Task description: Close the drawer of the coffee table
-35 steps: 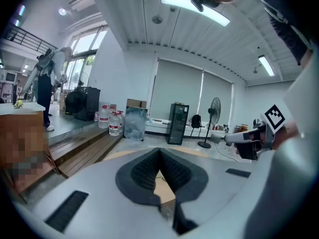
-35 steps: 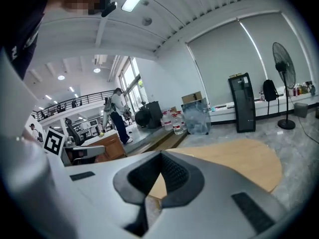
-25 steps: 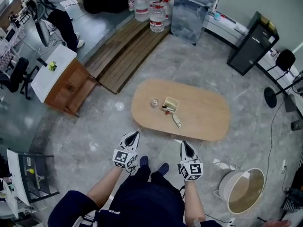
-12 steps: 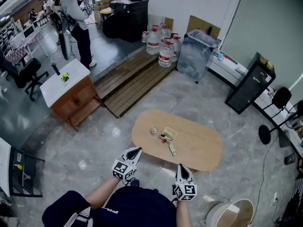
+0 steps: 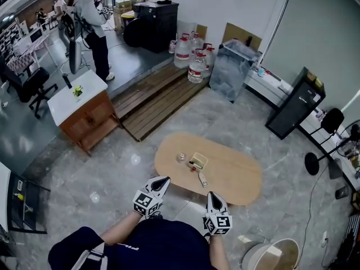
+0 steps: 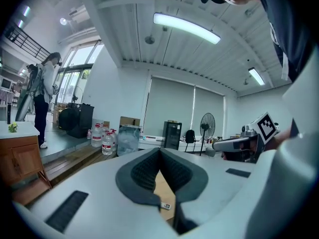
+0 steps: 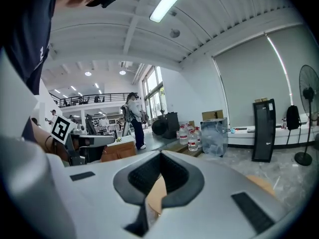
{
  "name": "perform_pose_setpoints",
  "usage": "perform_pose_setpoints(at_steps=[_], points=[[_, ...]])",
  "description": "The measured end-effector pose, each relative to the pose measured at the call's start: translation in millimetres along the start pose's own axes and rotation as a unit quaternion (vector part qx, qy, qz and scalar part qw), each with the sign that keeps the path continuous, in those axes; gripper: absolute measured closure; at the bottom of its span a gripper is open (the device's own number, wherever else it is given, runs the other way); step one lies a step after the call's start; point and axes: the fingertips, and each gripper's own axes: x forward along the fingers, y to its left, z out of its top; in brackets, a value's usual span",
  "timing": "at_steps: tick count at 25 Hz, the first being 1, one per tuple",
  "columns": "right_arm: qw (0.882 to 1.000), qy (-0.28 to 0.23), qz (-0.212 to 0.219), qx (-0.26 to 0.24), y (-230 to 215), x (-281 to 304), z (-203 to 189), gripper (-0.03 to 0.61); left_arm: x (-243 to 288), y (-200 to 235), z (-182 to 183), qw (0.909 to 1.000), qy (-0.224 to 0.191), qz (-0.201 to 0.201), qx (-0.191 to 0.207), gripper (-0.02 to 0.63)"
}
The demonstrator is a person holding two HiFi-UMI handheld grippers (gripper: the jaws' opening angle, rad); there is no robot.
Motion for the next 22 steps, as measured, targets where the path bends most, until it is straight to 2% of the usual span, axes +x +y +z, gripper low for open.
perform_pose_setpoints(at_steps=[14,22], points=[[1.000,0.015,0.021,-0.013,8.8,-1.1,-5.5,0.552,-6.5,-1.5,-2.5,1.0000,0.007,0.006,-0.003,0.589],[1.000,0.016,0.010,-0.021,1.0,-1.8,-2.7,0.552,-7.2,-2.6,-3.0,1.0000,0.008,0.003,-0.003,0.589]])
